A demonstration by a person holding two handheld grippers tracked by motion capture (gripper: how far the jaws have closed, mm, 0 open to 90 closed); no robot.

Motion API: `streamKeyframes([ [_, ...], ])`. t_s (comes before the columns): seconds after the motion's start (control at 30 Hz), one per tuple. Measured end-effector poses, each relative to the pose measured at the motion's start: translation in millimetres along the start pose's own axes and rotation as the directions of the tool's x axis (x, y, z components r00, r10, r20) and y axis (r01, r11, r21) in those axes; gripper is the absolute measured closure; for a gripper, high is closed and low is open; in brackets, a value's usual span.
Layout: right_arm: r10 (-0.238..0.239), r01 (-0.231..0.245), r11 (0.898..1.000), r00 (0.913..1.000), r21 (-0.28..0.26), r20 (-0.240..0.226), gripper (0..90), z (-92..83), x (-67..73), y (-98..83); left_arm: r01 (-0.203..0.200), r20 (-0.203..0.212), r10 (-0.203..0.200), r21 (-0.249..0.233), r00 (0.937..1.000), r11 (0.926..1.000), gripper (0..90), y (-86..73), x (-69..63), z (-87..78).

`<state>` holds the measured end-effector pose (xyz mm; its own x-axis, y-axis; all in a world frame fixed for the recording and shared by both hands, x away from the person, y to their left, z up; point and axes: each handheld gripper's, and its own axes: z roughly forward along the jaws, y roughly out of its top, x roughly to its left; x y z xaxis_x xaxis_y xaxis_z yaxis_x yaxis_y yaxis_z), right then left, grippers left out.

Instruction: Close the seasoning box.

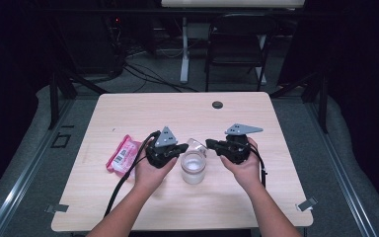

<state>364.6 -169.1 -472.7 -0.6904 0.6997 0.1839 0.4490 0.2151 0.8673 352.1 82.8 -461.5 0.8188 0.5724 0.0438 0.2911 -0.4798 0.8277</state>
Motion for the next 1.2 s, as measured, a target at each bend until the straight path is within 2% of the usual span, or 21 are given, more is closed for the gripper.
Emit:
streamKeyframes([
  [0.47,-0.003,0.003,1.0,1.0,-0.002,-0.003,87.6,-0.4,1.9,0.5,-0.001,0.005,0.0,0.022,1.0,0.9998,90.0,-8.7,-1.2,0.9],
  [1.2,0.007,-0.007,1.0,0.9999,-0.016,0.007,86.4,-3.1,-2.8,0.3,0.026,0.033,-0.027,0.049,0.9991,0.9985,90.0,-32.7,-6.7,6.3],
])
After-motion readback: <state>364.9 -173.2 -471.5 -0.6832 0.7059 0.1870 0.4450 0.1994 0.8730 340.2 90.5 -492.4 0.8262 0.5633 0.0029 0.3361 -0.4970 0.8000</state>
